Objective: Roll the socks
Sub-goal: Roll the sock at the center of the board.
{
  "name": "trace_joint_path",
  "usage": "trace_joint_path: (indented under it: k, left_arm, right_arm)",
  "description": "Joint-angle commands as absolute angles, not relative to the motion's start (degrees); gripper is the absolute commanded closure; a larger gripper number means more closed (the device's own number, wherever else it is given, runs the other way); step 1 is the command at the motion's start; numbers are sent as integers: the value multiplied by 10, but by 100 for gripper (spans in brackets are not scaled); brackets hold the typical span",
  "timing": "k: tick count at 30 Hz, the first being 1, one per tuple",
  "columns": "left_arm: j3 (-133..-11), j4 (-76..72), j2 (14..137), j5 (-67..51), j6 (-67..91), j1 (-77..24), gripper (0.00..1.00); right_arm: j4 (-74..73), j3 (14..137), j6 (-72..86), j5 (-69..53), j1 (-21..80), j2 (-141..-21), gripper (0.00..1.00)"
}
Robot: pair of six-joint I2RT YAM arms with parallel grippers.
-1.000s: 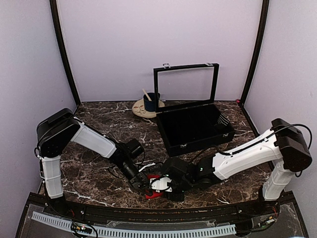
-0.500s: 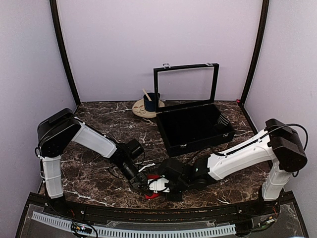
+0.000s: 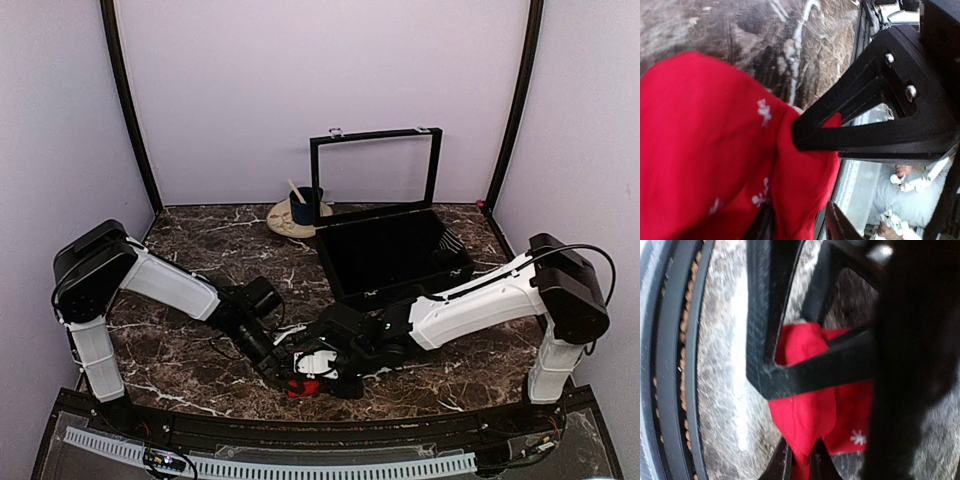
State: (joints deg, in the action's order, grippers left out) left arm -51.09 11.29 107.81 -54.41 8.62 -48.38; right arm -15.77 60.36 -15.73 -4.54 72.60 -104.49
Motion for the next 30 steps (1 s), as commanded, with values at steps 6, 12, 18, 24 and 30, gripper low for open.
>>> trace_joint_path:
  k: [6,12,18,24,30]
  left_arm:
    - [-436,60,999,-384,179,-481,57]
    - [-405,48,945,-315,207,-481,56]
    - [-368,28,872,-222,231,-482,56]
    - [-342,15,802,-161,226,-484,56]
    - [-327,4,758,-118,203,-513,56]
  right_arm:
    - [-220,642,-130,-103,695,-1079,100]
    - [-236,657,-116,-131,681,-1089,100]
    - [-246,679,-99,-168,668,-1097,100]
    - [-266,698,-94,-203,660,-1112,100]
    - [-311,741,-87,-264,642,-1142,100]
